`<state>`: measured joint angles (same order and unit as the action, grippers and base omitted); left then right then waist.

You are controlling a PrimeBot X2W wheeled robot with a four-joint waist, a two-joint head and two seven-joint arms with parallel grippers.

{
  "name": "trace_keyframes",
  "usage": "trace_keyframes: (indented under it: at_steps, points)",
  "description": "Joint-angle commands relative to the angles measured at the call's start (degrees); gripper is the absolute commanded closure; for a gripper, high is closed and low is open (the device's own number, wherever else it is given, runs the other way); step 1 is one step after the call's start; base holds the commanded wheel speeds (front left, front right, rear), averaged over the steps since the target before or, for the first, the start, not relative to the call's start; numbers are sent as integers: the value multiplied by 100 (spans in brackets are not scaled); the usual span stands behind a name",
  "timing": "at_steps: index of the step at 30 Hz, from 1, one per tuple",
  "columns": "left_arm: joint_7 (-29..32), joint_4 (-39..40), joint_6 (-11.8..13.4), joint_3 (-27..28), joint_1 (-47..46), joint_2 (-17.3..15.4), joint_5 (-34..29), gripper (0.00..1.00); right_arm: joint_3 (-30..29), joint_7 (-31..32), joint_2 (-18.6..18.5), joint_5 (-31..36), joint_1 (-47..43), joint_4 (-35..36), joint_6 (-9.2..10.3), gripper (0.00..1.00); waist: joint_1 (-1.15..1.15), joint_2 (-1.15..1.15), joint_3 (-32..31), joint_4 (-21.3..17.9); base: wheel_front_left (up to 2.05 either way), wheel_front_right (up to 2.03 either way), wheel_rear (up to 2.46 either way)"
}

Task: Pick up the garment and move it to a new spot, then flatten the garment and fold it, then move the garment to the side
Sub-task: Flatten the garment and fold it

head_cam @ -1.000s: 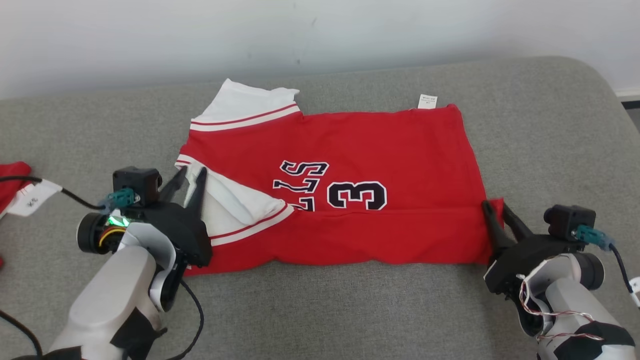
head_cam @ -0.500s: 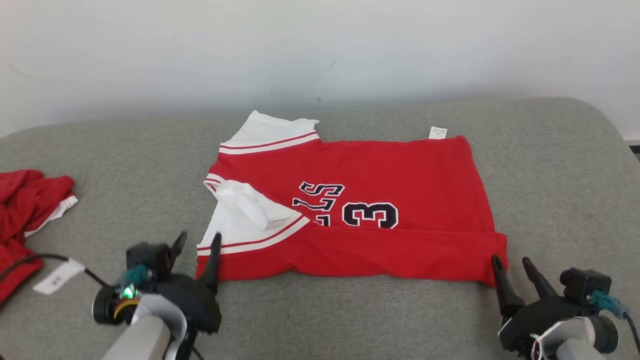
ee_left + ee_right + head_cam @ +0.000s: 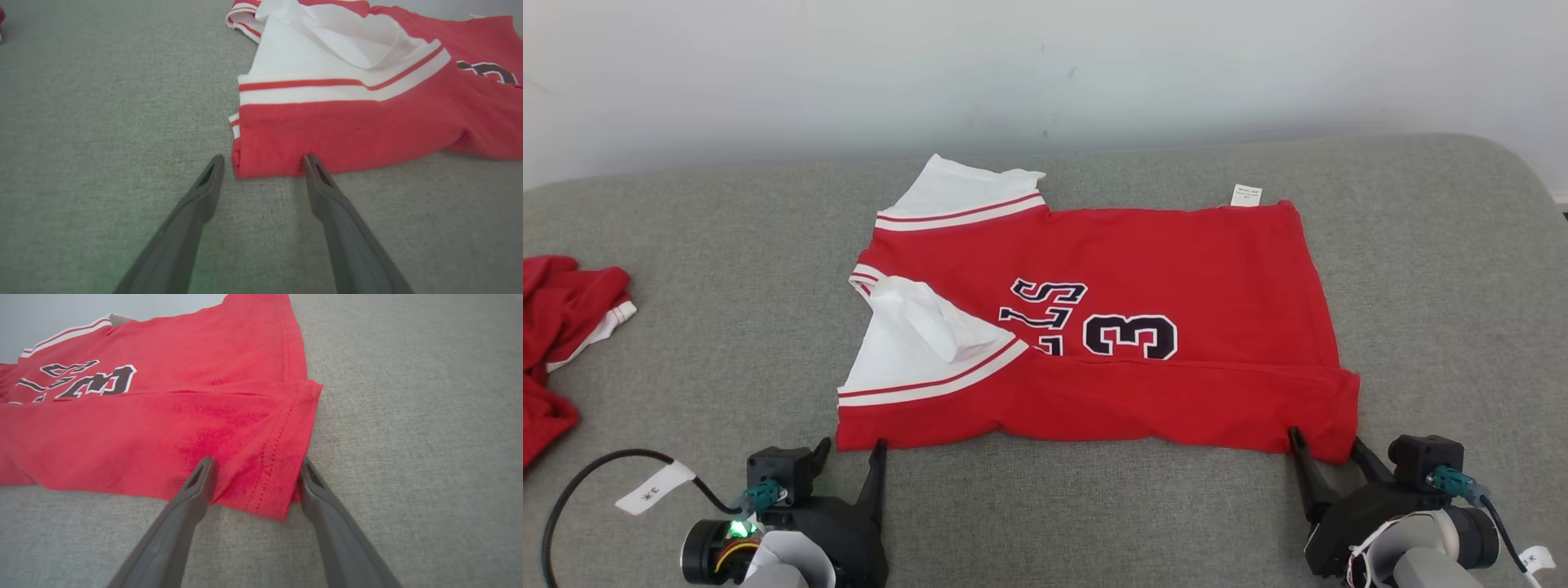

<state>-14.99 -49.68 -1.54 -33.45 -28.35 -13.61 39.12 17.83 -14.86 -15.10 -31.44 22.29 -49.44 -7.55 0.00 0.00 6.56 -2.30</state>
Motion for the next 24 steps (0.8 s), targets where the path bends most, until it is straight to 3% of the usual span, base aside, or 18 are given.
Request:
trace_keyframes:
  at_steps: [1,2,3,4,5,7,15,19,24]
  points:
    - [-19,-152,-2,-12,-94,54,-18,0,49,-29,65,92,112,-154,13,0,0,0,67,-10,0,0,0]
    - [-18,-227,-33,3,-121,94,14,0,68,-30,96,115,147,-234,13,2,0,0,75,-3,0,0,0]
    - [-17,-289,-50,40,-141,131,47,0,87,-28,134,132,178,-304,13,54,0,0,80,4,0,0,0]
    - [-17,-385,-104,32,-127,171,63,0,105,-28,159,135,194,-356,13,78,0,0,70,8,0,0,0]
    - [-18,-428,-143,48,-153,198,77,20,126,-20,178,133,207,-406,13,100,0,0,52,11,0,0,0]
    - [-19,-419,-201,152,-151,261,43,100,144,-25,146,62,188,-474,13,100,0,0,-79,21,0,0,0]
    - [-19,-239,-247,236,280,105,-281,100,-79,-31,-89,-98,-233,-147,13,100,0,0,-616,55,0,0,0]
    - [-19,290,-76,485,820,-79,-345,100,-279,-31,-244,-143,-710,352,14,100,0,0,-809,93,0,0,0]
    - [-20,1313,319,821,1863,-215,-258,100,-331,20,-429,-170,-1398,896,16,100,0,0,-911,133,0,0,0]
